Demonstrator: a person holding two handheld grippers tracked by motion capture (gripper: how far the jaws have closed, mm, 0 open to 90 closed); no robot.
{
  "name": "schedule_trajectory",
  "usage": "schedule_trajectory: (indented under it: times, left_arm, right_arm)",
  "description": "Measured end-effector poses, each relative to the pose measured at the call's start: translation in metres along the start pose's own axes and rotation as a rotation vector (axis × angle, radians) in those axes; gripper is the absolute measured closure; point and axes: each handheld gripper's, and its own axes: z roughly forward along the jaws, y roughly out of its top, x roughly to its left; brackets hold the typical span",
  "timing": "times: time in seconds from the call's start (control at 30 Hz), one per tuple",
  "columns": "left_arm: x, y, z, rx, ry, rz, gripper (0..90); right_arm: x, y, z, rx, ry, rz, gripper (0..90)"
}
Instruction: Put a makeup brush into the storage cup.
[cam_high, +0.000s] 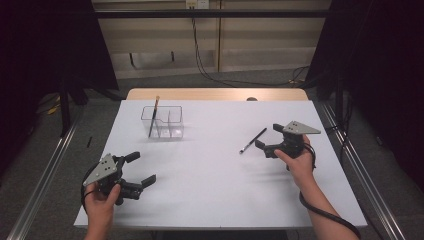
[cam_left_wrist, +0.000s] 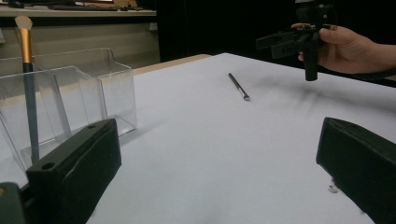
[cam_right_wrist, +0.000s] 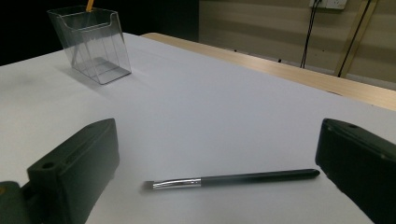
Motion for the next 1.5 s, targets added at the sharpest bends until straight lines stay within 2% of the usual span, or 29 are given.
schedule_trajectory:
  times: [0.13, 0.57, 0.97, 1.13, 1.23, 1.3, 1.5]
  left_arm:
    - [0.0, 0.0, 0.001, -0.001, -0.005, -0.002, 0.0]
    - [0.001, -0.001, -0.001, -0.006, -0.003, -0.009, 0.0]
    - [0.001, 0.0, 0.0, -0.008, -0.006, -0.006, 0.0]
    - [0.002, 0.0, -0.001, -0.006, -0.006, -0.01, 0.0]
    - [0.003, 0.0, -0.001, -0.006, -0.003, -0.007, 0.0]
    - [0.002, 0.001, -0.001, -0.009, -0.004, -0.01, 0.0]
    - [0.002, 0.001, 0.0, -0.003, -0.01, -0.011, 0.0]
  right_arm:
    - [-0.001, 0.001, 0.008, 0.011, -0.005, 0.014, 0.0]
    - [-0.004, 0.008, 0.029, 0.062, -0.003, 0.008, 0.0]
    - [-0.004, 0.01, 0.044, 0.137, -0.022, 0.016, 0.0]
    - [-0.003, 0.011, 0.051, 0.201, -0.047, 0.047, 0.0]
    - [-0.002, 0.012, 0.055, 0.244, -0.063, 0.044, 0.0]
    - [0.0, 0.013, 0.057, 0.284, -0.079, 0.038, 0.0]
    - [0.005, 0.015, 0.066, 0.408, -0.105, 0.072, 0.0]
